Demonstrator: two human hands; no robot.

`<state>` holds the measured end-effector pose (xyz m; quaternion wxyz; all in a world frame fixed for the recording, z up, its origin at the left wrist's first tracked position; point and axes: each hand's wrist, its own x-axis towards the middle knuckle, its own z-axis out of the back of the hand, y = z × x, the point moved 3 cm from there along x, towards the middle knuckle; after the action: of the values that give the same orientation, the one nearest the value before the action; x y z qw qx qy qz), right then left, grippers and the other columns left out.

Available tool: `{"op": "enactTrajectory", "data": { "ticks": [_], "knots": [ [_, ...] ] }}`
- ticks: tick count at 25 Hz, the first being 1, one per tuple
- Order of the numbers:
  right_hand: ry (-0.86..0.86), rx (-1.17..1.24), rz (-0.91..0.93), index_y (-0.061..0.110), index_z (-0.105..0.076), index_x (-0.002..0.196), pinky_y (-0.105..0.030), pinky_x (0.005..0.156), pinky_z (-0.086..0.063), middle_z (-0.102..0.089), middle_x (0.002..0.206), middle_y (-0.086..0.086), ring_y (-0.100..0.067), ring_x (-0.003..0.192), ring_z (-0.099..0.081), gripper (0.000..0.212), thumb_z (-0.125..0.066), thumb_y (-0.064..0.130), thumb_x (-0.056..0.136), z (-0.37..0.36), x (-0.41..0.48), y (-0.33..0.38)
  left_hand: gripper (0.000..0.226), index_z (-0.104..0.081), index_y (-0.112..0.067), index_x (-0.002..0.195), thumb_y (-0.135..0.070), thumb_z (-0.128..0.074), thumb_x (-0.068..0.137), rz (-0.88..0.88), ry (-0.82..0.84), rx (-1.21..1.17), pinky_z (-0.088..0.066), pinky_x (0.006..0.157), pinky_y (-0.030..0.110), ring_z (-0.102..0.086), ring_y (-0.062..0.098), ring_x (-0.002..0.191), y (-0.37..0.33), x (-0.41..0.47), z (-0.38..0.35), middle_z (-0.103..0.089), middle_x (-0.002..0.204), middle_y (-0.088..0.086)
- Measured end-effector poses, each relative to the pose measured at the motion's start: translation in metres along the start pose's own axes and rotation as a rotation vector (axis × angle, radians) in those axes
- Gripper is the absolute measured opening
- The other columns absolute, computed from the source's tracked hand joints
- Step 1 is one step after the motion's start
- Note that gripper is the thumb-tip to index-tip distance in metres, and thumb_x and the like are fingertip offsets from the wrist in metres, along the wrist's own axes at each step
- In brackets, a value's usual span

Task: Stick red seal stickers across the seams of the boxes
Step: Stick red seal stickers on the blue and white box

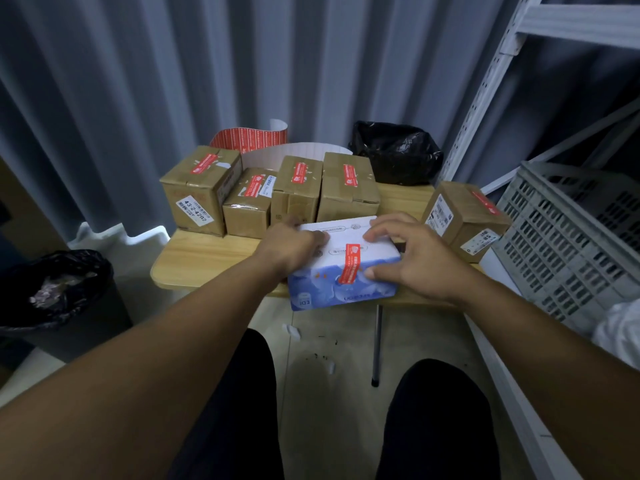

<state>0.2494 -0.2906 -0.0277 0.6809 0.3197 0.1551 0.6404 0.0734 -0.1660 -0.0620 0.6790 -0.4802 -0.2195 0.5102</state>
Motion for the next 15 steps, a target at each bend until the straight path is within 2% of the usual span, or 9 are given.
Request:
{"op": "enactTrajectory", "data": {
  "ticks": [2, 5, 8, 10, 13, 15],
  "knots": [
    [-0.114, 0.100, 0.009, 0.021, -0.067, 0.109, -0.034, 0.101, -0.051, -0.057, 0.127, -0.003, -0.013, 0.114, -0.060, 0.047, -0.091, 0.017, 0.070, 0.011, 0.004, 0.007, 0.041, -0.068, -0.010, 0.111, -0.043, -0.068, 0.087, 0.048, 0.051, -0.078, -0.058, 0.069, 0.034, -0.073, 0.027, 0.076, -0.005, -0.004, 0.004, -0.075, 0.098, 0.009],
    [-0.227, 0.239, -0.021, 0.024, -0.062, 0.112, -0.034, 0.091, -0.057, -0.063, 0.120, -0.005, -0.016, 0.108, -0.066, 0.050, -0.090, 0.027, 0.071, 0.016, 0.011, 0.015, 0.044, -0.073, -0.010, 0.107, -0.049, -0.058, 0.093, 0.121, 0.181, -0.170, -0.055, 0.071, 0.031, -0.075, 0.027, 0.073, -0.006, -0.009, 0.000, -0.079, 0.087, 0.008],
    [-0.247, 0.277, 0.005, 0.019, -0.063, 0.112, -0.023, 0.083, -0.056, -0.069, 0.109, -0.004, -0.006, 0.093, -0.067, 0.046, -0.088, 0.011, 0.074, 0.016, 0.015, 0.024, 0.047, -0.073, -0.011, 0.107, -0.051, -0.051, 0.097, 0.077, 0.228, -0.217, -0.057, 0.073, 0.030, -0.076, 0.027, 0.083, 0.000, -0.008, -0.005, -0.079, 0.095, 0.010],
    [-0.225, 0.277, 0.046, 0.016, -0.064, 0.117, -0.017, 0.083, -0.053, -0.069, 0.107, -0.001, 0.000, 0.089, -0.064, 0.049, -0.087, 0.005, 0.074, 0.014, 0.018, 0.031, 0.058, -0.075, -0.014, 0.109, -0.064, -0.053, 0.090, 0.036, 0.244, -0.269, -0.058, 0.088, 0.039, -0.075, 0.029, 0.093, -0.001, -0.002, -0.007, -0.078, 0.102, 0.010],
    [-0.147, 0.294, 0.083, 0.009, -0.061, 0.130, -0.026, 0.096, -0.053, -0.068, 0.120, -0.005, -0.011, 0.107, -0.066, 0.060, -0.085, 0.002, 0.076, 0.010, 0.025, 0.038, 0.081, -0.068, -0.025, 0.125, -0.086, -0.061, 0.071, -0.097, 0.303, -0.340, -0.050, 0.102, 0.055, -0.071, 0.033, 0.108, -0.014, -0.003, -0.008, -0.074, 0.118, 0.010],
    [-0.105, 0.303, 0.110, 0.004, -0.056, 0.136, -0.029, 0.104, -0.050, -0.065, 0.128, -0.007, -0.012, 0.117, -0.063, 0.066, -0.083, -0.003, 0.076, 0.007, 0.029, 0.043, 0.094, -0.050, -0.031, 0.143, -0.081, -0.072, 0.067, -0.214, 0.244, -0.372, -0.048, 0.105, 0.053, -0.065, 0.025, 0.120, -0.024, -0.004, -0.004, -0.064, 0.136, 0.002]
  ]
}}
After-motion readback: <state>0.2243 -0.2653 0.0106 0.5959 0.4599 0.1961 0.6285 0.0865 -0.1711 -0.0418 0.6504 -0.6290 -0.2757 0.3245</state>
